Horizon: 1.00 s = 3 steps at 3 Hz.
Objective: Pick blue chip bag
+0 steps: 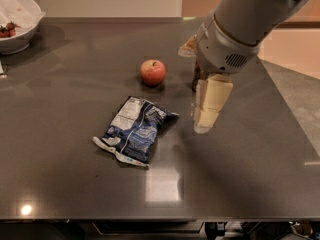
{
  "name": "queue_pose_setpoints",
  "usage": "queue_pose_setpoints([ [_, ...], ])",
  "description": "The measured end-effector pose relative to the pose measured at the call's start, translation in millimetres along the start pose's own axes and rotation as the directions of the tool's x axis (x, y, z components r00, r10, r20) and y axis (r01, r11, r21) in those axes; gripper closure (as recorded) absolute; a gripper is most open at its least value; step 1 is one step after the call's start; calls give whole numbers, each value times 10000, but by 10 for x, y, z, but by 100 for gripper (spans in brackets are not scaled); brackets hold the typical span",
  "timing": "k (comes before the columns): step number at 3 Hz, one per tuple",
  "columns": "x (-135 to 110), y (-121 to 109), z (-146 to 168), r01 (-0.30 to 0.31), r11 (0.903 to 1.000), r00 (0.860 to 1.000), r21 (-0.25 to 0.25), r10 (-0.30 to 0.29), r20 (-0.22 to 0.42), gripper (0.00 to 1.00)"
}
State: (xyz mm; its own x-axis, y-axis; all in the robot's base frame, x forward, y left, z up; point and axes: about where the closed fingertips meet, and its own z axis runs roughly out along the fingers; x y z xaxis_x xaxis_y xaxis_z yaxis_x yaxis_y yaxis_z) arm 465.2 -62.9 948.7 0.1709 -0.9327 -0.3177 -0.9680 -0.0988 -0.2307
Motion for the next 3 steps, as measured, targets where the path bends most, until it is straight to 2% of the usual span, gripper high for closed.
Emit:
queue_pose_setpoints([
  [1,-313,28,271,904,9950,9953,-427,-887,390,0],
  [2,-580,78,612,2025,9738,9786,-1031,-1972,593,0],
  [3,-720,77,914,3055,9377,9522,-1655,-3014,498,0],
])
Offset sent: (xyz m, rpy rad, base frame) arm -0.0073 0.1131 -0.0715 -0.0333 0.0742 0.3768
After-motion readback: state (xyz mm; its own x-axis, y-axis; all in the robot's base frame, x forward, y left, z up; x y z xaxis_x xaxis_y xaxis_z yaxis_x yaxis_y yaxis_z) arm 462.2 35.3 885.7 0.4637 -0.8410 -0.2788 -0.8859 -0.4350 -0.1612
